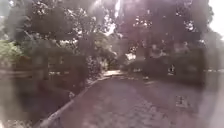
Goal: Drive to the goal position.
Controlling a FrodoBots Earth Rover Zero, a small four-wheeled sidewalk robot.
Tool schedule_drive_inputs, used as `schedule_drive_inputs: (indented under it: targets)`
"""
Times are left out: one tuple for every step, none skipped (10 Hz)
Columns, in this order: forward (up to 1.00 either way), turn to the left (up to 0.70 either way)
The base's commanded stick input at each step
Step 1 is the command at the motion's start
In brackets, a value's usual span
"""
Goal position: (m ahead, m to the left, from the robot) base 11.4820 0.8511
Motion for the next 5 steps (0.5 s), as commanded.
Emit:
schedule_drive_inputs:
  targets:
    - [0.70,0.00]
    - [0.70,0.00]
    - [0.70,0.00]
    - [0.70,0.00]
    - [0.70,0.00]
